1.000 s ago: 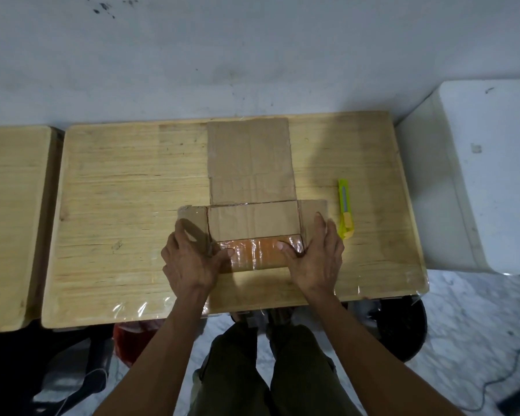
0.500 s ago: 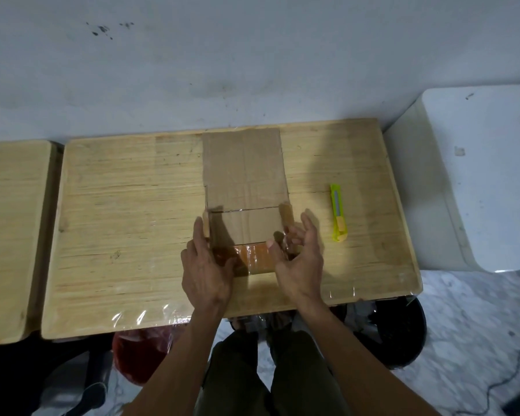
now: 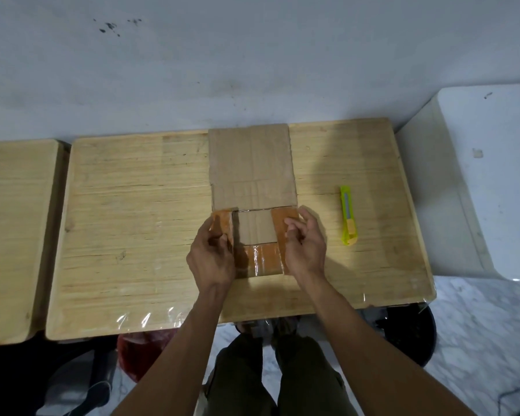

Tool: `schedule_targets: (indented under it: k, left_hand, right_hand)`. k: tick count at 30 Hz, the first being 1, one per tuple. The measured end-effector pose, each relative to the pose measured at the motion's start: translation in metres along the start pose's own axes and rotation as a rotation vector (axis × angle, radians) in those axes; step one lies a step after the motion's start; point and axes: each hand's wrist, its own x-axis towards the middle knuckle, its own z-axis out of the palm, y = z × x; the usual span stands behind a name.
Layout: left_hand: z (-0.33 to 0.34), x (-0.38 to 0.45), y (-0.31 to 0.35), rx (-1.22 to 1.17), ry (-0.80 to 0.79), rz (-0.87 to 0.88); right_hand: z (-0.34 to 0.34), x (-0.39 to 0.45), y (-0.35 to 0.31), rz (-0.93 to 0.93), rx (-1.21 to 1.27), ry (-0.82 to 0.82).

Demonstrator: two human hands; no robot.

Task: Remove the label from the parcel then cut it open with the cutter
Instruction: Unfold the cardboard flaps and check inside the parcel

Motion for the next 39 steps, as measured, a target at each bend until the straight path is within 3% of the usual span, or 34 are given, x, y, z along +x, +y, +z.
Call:
schedule_targets:
  k: [3,11,22,33,39]
  left_hand:
    - [0.005,0.012,0.004,-0.081,-0.007,-0.099]
    - [0.009,0.032,0.02,-0.134,-0.048,-0.159]
    - [0.01,0.061,0.029,-0.316,-0.236,-0.29]
    - [0.011,0.066,0.032,-0.509,-0.184,-0.405]
    - [0.009,0.067,0.032,-0.683,-0.152,-0.484]
  right_hand:
    - [0.005,0.012,-0.007,0.004,0.05,0.043]
    - [0.006,0.037,-0.022,0.044,0.087,0.051]
    - [0.016,0.056,-0.031,0.118,0.036,-0.081]
    - [0.011,0.072,-0.035,0.279,0.207,-0.149]
    - [0.012,0.072,-0.04,0.321,0.31,-0.103]
